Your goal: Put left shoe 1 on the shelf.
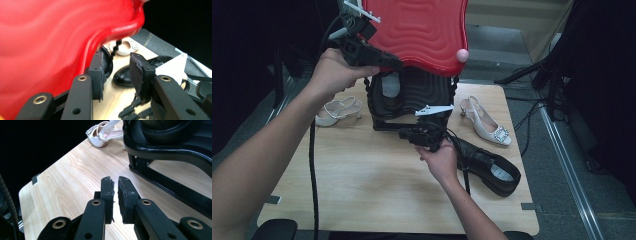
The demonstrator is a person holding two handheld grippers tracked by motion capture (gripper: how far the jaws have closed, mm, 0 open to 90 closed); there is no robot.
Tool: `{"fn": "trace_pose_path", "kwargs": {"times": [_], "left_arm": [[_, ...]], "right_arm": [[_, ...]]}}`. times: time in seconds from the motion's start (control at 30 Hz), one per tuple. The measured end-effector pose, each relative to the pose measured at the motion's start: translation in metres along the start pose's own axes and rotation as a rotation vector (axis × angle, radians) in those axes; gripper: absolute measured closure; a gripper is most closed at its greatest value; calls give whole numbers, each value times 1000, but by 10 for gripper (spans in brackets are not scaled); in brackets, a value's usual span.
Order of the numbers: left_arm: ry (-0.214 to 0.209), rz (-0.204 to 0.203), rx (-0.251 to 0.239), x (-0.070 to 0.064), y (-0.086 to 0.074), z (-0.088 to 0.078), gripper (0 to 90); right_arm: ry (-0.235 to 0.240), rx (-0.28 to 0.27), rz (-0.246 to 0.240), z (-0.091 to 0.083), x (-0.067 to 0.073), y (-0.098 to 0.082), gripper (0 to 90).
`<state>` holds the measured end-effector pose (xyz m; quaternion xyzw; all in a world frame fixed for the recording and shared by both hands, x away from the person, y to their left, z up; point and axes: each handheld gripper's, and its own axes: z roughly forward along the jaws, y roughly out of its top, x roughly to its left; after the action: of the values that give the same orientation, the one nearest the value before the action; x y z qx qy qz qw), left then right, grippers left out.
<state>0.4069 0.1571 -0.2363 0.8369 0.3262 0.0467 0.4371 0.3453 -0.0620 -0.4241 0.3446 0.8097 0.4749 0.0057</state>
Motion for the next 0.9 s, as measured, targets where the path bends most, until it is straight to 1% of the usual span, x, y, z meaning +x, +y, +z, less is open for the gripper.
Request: {"fn": "trace_pose_path", "kwargs": {"times": [0.1, 0.2, 0.23, 0.3, 0.33, 0.4, 0.5, 0.57, 0.63, 0.67, 0.7, 0.83, 0.9], "left_arm": [[4, -2, 14, 0, -12, 3, 631], [-1, -10, 17, 0, -22, 5, 625], [5, 1, 20, -1, -26, 5, 628], [7, 4, 22, -3, -33, 6, 633], [14, 9, 23, -4, -37, 6, 632], [3, 7, 28, -4, -46, 8, 629], [-7, -6, 31, -4, -58, 12, 619], [-12, -23, 29, -4, -66, 14, 607], [-26, -37, 14, -4, -74, 17, 598], [-29, -42, 9, -3, -78, 18, 593], [-29, -47, 14, -3, -81, 20, 588], [-22, -53, 41, -4, -96, 30, 580], [-28, -63, 42, -3, -104, 34, 576]], "right_arm": [[9, -5, -5, -8, -3, -7, 823], [4, -5, -21, -13, -5, -14, 812], [-1, -2, -19, -15, -6, -16, 813], [-1, -5, -8, -19, -7, -21, 813], [-5, 3, -6, -20, -8, -23, 811], [-5, 14, -7, -23, -10, -26, 794], [-11, 35, -11, -26, -13, -31, 788], [-6, 42, -11, -28, -14, -34, 772], [-8, 47, -17, -31, -16, -37, 762], [-15, 46, -28, -33, -16, -38, 761], [-20, 45, -38, -34, -17, -39, 759], [-16, 41, -27, -38, -20, -43, 754], [-23, 37, -22, -39, -21, -45, 746]]}}
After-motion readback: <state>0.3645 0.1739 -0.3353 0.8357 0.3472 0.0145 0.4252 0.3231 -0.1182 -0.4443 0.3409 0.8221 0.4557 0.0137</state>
